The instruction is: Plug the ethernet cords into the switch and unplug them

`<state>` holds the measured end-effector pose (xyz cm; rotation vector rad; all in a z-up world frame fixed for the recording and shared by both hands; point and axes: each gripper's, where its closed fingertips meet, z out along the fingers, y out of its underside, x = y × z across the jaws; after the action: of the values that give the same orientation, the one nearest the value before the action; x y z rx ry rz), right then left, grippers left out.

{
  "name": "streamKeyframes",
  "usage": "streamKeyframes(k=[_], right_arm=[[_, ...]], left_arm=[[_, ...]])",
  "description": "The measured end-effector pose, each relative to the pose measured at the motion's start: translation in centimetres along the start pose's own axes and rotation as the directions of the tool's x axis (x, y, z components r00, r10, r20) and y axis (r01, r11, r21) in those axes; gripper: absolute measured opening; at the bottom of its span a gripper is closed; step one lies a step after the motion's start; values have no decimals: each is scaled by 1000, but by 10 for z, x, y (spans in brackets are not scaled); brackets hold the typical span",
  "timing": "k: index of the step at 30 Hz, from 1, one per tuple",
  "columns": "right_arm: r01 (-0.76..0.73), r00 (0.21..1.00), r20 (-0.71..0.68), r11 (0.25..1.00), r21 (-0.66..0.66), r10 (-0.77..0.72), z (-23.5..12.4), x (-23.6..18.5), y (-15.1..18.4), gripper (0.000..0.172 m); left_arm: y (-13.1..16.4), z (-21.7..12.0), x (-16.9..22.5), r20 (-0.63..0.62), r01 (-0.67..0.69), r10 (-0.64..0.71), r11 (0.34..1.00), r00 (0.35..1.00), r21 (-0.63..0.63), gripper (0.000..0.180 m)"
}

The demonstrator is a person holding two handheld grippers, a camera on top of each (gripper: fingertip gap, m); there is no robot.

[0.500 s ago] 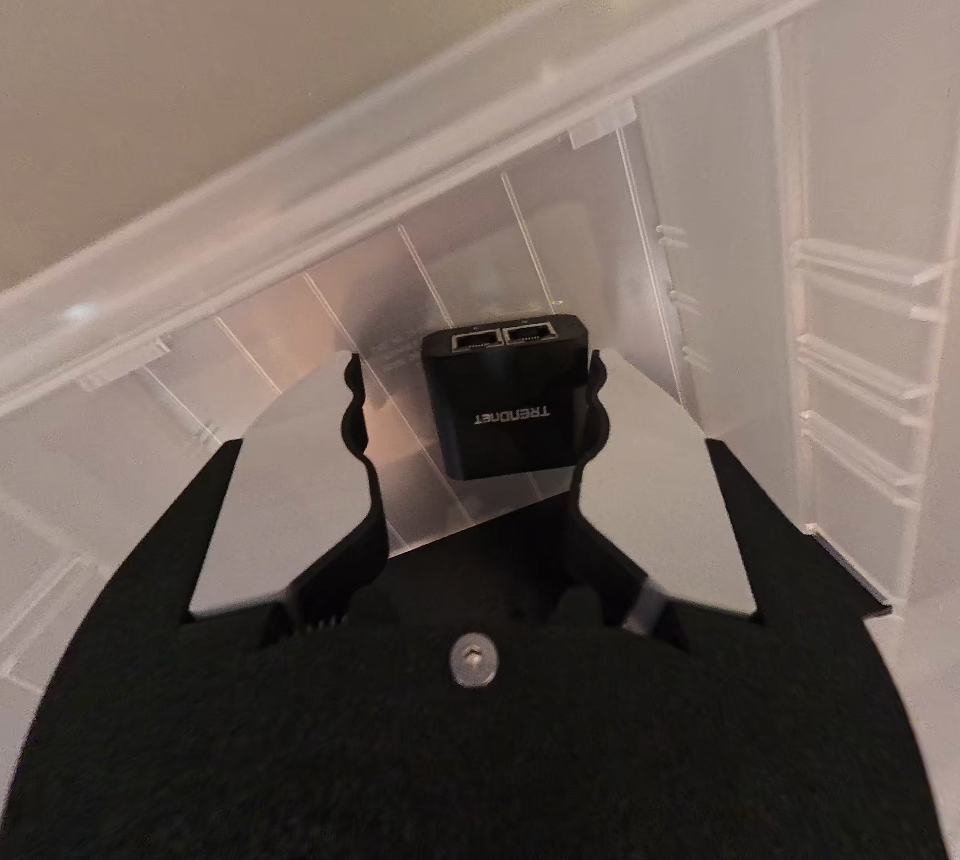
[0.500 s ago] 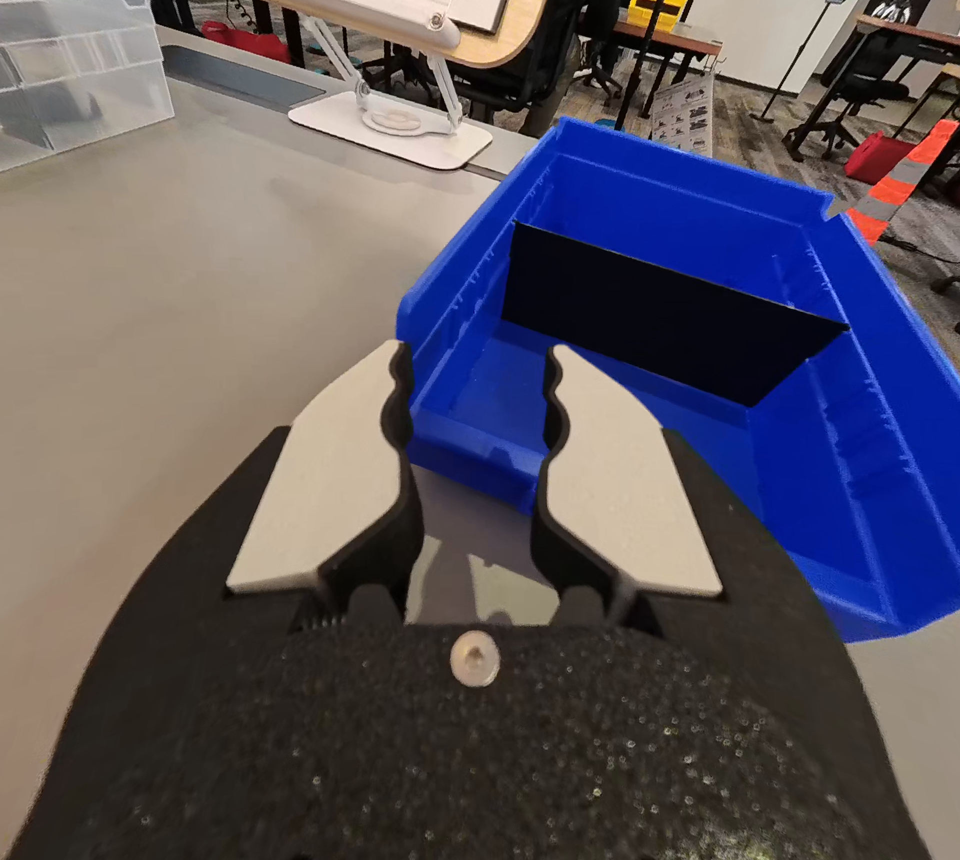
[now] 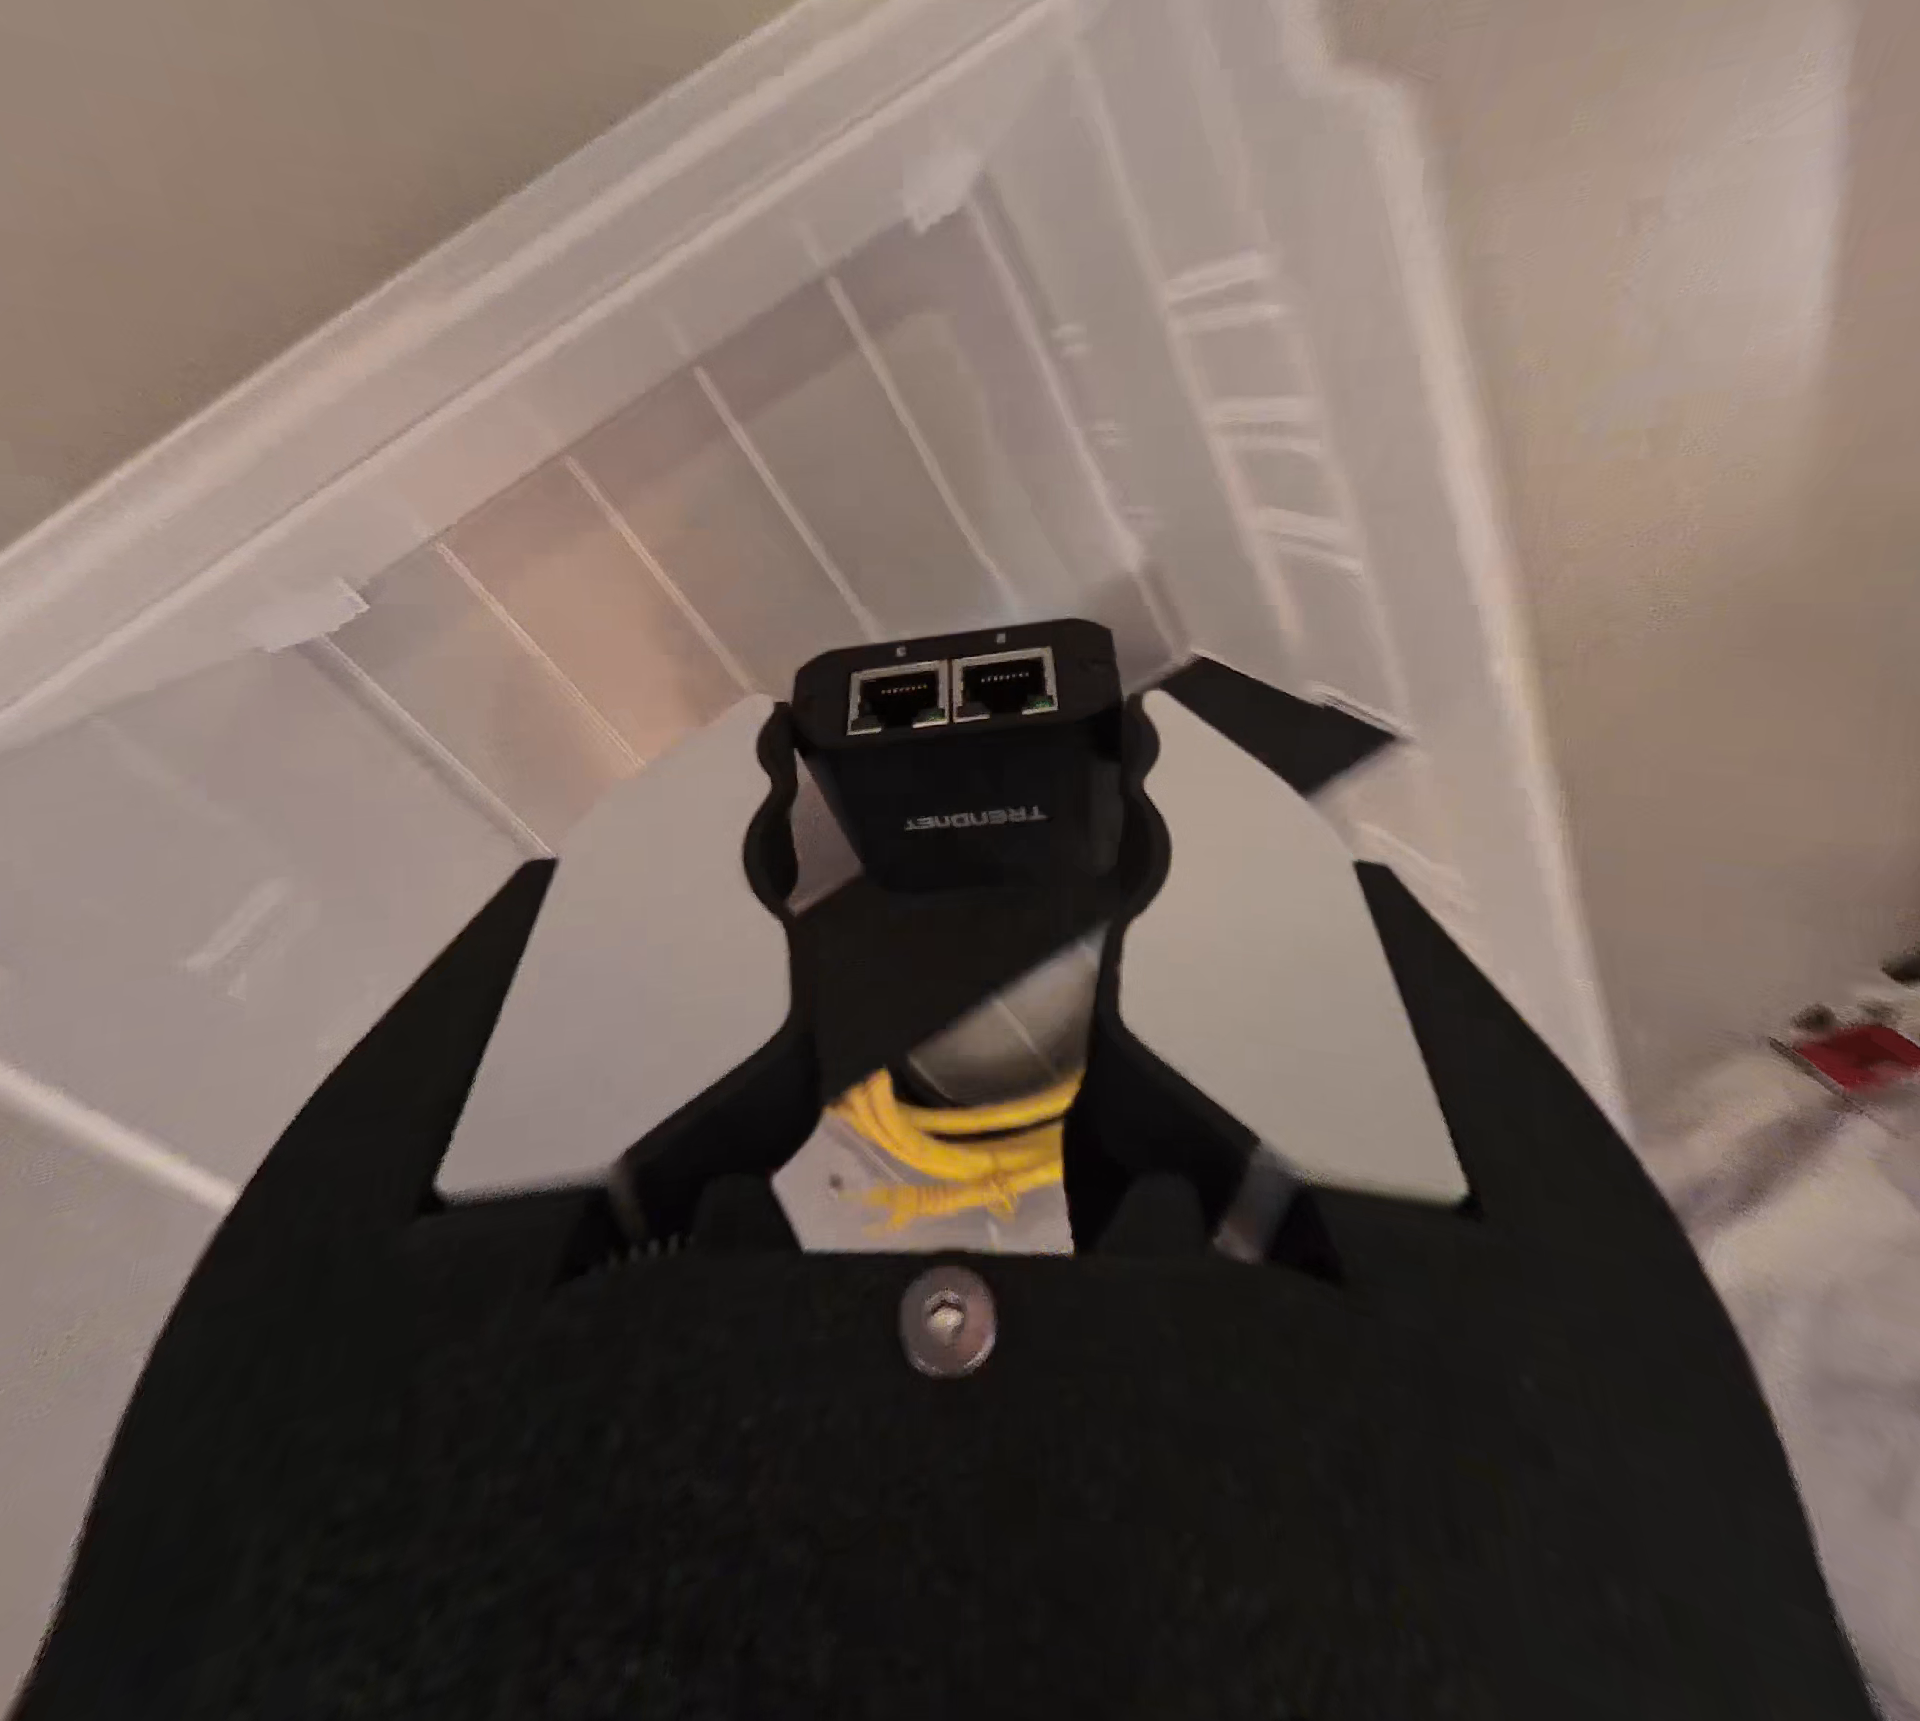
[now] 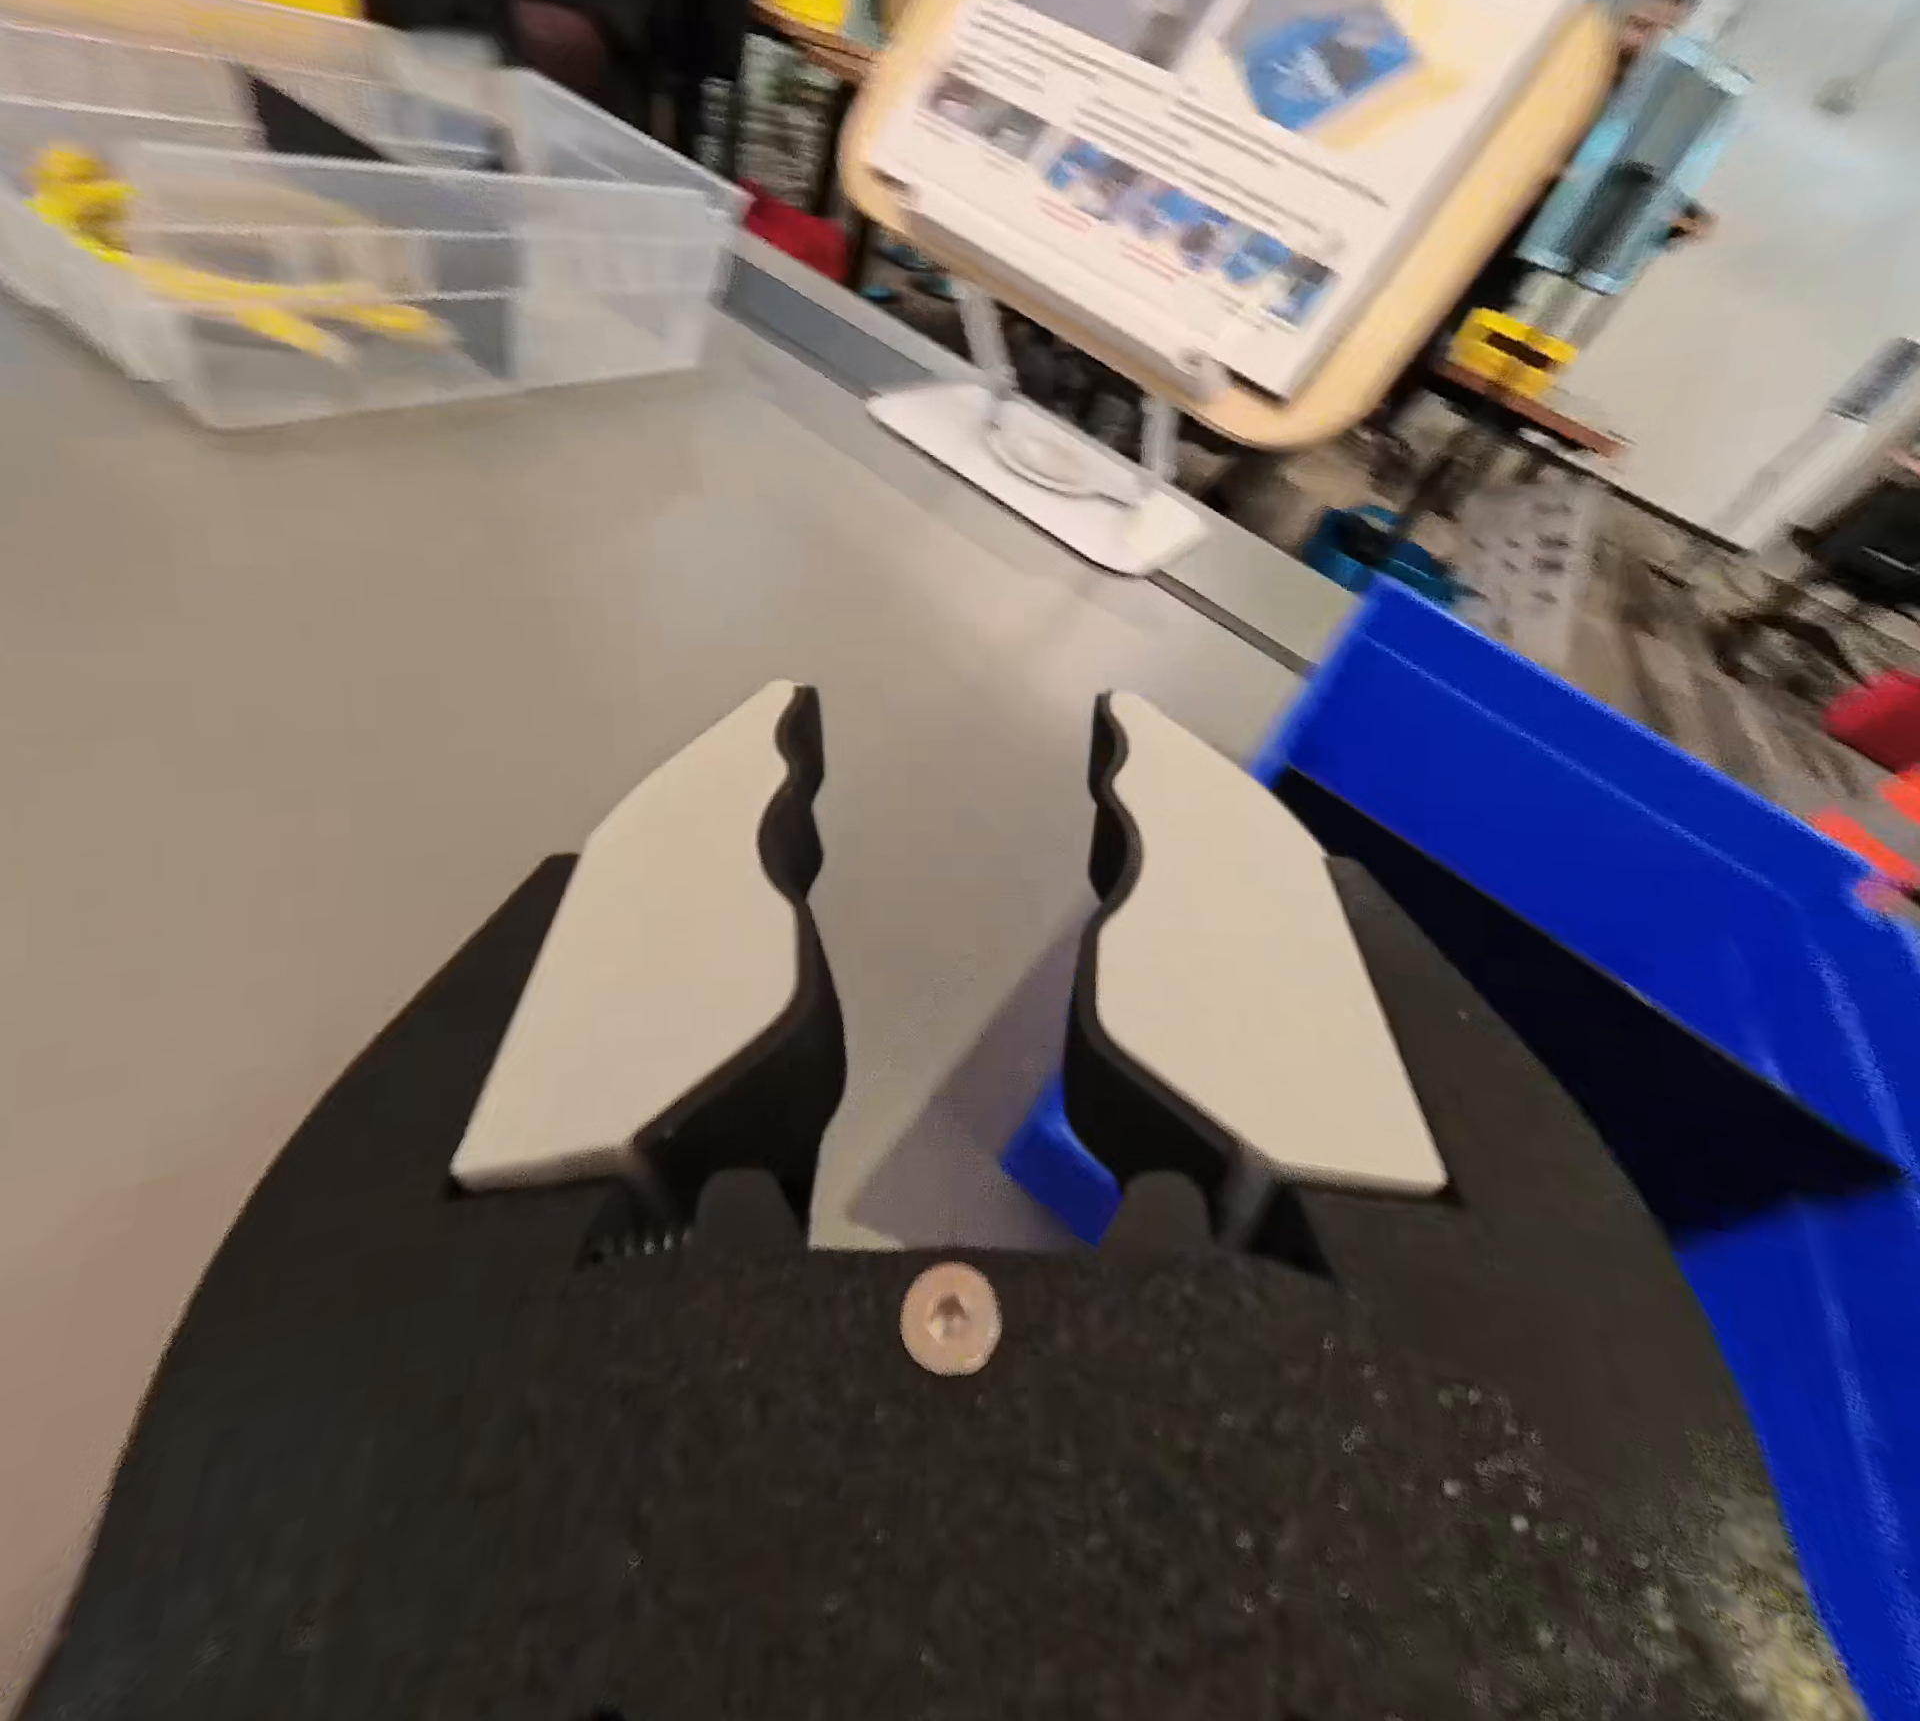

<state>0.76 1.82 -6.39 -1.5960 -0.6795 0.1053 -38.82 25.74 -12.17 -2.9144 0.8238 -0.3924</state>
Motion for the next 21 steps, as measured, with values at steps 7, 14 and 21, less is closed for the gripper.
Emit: streamKeyframes(k=[7,14,21], right_arm=[[136,911,380,987,87,-159,67,-65,-47,67],[97,700,647,938,333,-303,107,-112,-114,76],[105,483,742,872,479,-466,96,-126,-138,54]], left_arm=[[-3,-68,111,-240,-197,213,976,947,89,60],[37,-84,247,-621,-412,381,906,685,101,59],[70,-74,306,-744,-550,390,834,542,36,59]])
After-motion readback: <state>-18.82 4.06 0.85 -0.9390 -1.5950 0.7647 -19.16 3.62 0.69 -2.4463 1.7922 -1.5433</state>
